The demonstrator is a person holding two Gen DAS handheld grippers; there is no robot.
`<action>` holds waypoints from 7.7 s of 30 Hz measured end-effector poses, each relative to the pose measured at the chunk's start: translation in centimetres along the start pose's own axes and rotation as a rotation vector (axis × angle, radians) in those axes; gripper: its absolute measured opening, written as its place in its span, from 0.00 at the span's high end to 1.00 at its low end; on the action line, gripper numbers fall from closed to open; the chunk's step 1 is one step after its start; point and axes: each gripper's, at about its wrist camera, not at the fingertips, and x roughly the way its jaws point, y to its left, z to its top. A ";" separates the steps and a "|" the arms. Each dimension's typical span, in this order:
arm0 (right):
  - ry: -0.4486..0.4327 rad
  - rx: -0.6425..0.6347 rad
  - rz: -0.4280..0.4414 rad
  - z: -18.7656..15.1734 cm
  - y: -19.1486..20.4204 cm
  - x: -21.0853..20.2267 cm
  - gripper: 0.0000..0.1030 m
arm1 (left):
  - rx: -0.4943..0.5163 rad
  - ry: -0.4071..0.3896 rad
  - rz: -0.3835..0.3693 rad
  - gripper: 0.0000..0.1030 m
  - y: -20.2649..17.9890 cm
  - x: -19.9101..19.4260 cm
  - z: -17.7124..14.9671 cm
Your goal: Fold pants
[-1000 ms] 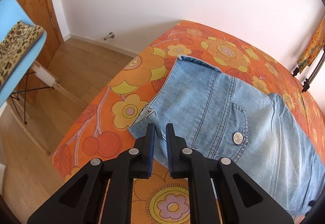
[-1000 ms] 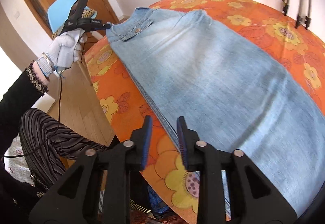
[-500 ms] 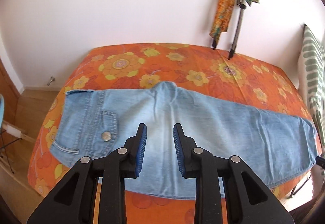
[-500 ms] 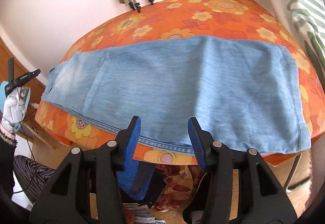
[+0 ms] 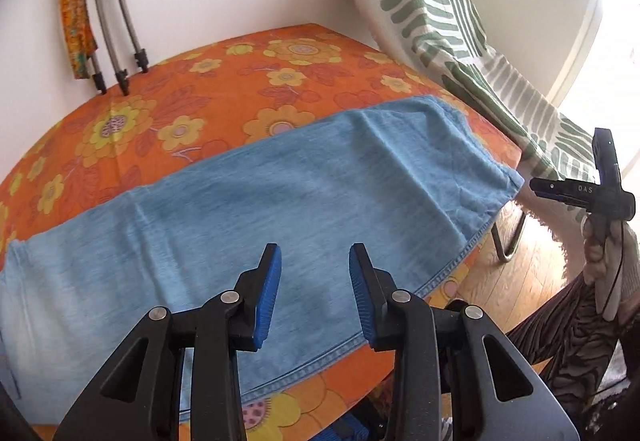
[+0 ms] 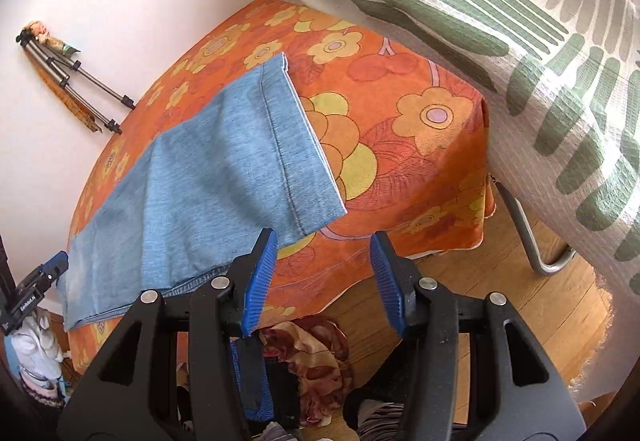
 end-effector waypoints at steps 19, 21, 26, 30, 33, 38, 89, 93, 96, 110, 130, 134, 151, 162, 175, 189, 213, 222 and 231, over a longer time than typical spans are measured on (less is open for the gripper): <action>0.084 0.125 0.246 3.3 -2.8 2.1 0.86 | 0.481 0.117 -0.207 0.60 -23.5 11.7 3.6; 0.075 0.121 0.255 3.9 -2.9 2.0 0.87 | 0.489 0.118 -0.190 0.60 -24.2 12.8 3.7; 0.077 0.119 0.275 4.1 -3.3 1.8 0.87 | 0.434 0.115 -0.136 0.64 -23.8 14.6 4.8; 0.098 0.141 0.254 3.6 -4.4 2.1 0.87 | 0.358 0.121 -0.191 0.76 -22.5 14.4 5.4; 0.122 0.192 0.309 3.4 -5.5 2.5 0.86 | 0.352 0.116 -0.192 0.76 -22.0 14.1 5.4; 0.129 0.165 0.333 3.4 -4.8 2.6 0.83 | 0.336 0.128 -0.208 0.76 -21.8 14.3 5.5; 0.060 0.105 0.427 4.5 -1.2 1.2 0.93 | 0.250 0.015 -0.155 0.93 -21.0 13.2 7.2; 0.077 0.188 0.424 5.7 -2.2 2.2 0.46 | 0.200 -0.021 -0.183 0.93 -19.8 11.8 7.6; 0.089 0.223 0.474 7.4 -2.2 3.4 0.46 | 0.193 -0.048 -0.201 0.93 -19.5 10.6 7.5; 0.150 0.176 0.316 8.7 -2.0 5.3 0.44 | 0.314 -0.042 -0.189 0.95 -21.0 10.9 6.0; 0.159 0.117 0.348 4.9 -1.6 3.8 0.87 | 0.501 0.022 -0.145 0.63 -24.9 13.9 4.6; 0.154 0.097 0.367 5.2 -0.7 3.7 0.87 | 0.419 0.043 -0.124 0.84 -23.5 14.9 5.5; 0.212 0.213 0.421 7.9 -1.8 7.3 0.47 | 0.245 -0.011 -0.226 0.93 -20.2 13.1 6.7; 0.237 0.246 0.417 8.4 -1.4 8.9 0.76 | 0.296 -0.037 -0.168 0.63 -22.0 13.3 6.3; 0.240 0.270 0.504 8.8 -0.5 8.2 0.77 | 0.290 -0.082 -0.078 0.58 -23.7 14.0 6.0; 0.208 0.223 0.426 8.8 -1.9 6.9 0.65 | 0.199 -0.086 -0.136 0.83 -21.2 13.6 6.8; 0.264 0.259 0.590 7.8 -0.4 7.0 0.58 | 0.120 -0.099 -0.135 0.85 -20.5 14.2 6.7; 0.271 0.234 0.459 11.0 -1.4 9.6 0.42 | 0.112 -0.152 -0.189 0.86 -20.2 11.7 7.0; 0.297 0.258 0.506 13.9 -0.1 14.1 0.44 | 0.092 -0.167 -0.240 0.86 -19.6 10.6 7.2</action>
